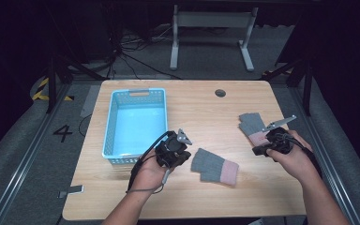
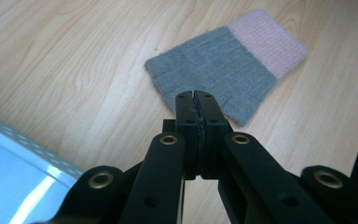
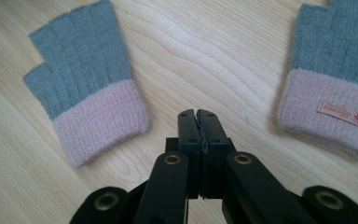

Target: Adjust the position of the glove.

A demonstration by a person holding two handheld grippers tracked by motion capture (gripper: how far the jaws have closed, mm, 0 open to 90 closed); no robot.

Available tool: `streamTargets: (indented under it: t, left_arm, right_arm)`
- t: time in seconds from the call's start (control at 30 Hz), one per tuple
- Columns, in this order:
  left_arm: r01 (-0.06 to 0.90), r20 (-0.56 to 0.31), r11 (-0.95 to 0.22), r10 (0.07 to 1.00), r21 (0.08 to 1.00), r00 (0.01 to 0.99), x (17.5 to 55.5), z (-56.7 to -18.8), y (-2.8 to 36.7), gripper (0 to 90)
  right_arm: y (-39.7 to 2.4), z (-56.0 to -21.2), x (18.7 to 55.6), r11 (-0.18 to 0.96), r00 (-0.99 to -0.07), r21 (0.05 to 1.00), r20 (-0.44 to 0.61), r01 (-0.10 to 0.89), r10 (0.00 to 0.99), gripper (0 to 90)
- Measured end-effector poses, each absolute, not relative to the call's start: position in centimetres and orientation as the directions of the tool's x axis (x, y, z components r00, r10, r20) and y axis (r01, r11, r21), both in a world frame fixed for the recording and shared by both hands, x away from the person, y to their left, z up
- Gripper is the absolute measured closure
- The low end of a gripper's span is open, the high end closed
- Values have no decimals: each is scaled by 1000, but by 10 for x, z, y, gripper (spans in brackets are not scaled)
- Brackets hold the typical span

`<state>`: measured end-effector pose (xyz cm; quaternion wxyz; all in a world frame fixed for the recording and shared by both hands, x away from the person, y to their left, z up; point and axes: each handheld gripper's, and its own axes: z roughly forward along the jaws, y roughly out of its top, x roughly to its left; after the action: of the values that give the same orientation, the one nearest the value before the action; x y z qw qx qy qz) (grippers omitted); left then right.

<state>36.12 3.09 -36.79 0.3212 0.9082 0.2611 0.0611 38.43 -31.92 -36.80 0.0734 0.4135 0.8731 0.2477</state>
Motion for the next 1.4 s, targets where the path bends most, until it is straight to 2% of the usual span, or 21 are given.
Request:
streamTargets:
  t: [0.4, 0.5, 0.6, 1.1, 1.4]
  left_arm:
    - [418, -59, -673, 488, 610, 871, 360, -368, 25, 895]
    - [383, -50, -705, 444, 597, 895, 354, -368, 15, 869]
    - [370, -53, -725, 420, 582, 906, 352, -369, 9, 884]
    - [398, -79, -757, 421, 518, 903, 368, -411, -20, 894]
    - [408, -36, -775, 448, 483, 893, 377, -420, -24, 893]
  right_arm:
    - [-315, -364, 379, 551, -673, 500, 91, 668, 734, 897]
    - [-310, -364, 375, 571, -700, 502, 100, 649, 707, 897]
    - [-306, -365, 373, 586, -716, 503, 99, 635, 691, 897]
    - [-266, -392, 360, 702, -814, 438, 136, 561, 565, 896]
    - [-249, -407, 350, 749, -849, 407, 166, 523, 502, 896]
